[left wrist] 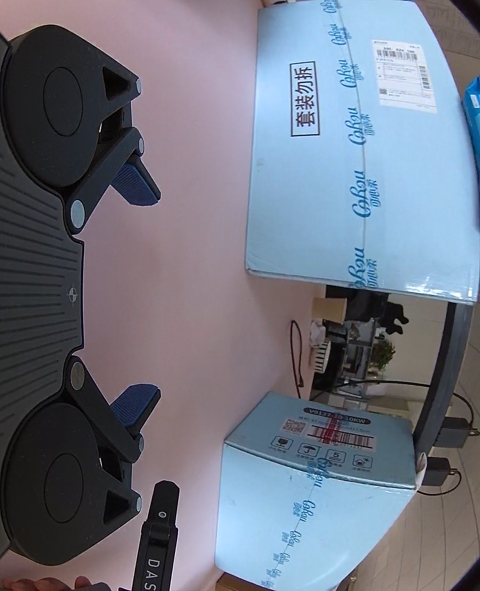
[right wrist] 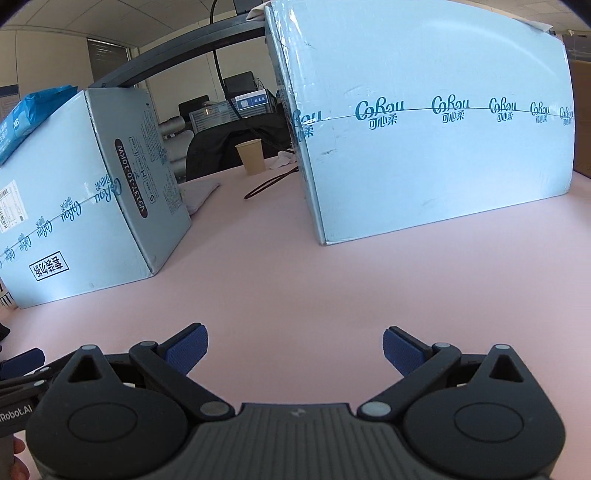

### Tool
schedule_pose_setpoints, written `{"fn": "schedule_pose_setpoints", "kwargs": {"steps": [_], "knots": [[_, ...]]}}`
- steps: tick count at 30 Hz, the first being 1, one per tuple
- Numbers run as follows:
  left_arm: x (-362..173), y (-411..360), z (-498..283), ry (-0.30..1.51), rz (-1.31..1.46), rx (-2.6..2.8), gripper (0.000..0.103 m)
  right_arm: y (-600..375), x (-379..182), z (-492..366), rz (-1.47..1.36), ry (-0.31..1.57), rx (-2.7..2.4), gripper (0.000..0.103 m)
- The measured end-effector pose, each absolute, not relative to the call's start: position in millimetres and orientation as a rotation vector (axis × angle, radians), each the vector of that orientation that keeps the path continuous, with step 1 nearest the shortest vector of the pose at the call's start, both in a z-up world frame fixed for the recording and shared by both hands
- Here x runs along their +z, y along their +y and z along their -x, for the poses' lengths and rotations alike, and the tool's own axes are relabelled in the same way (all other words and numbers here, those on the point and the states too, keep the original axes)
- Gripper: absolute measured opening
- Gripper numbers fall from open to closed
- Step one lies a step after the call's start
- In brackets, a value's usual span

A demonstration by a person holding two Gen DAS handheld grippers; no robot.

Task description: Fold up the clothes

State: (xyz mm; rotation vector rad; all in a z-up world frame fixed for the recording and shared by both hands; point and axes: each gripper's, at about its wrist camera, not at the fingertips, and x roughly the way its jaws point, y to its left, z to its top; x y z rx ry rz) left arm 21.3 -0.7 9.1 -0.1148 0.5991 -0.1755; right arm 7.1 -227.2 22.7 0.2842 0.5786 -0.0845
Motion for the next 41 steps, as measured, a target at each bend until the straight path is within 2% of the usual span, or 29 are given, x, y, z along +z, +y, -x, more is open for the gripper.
{"fn": "schedule_pose_setpoints", "kwargs": {"steps": [11, 41], "knots": [[-0.1, -7.4, -26.8, 0.672, 0.049, -0.124, 0.103, -201.3, 10.5, -23.7, -0.120, 0.685, -0.124, 0.103], [-0.1, -12.2, -34.1, 0.685, 0.005, -0.117, 0.103, -201.5, 10.3, -24.0, -0.116, 0.684, -0.124, 0.103]]}}
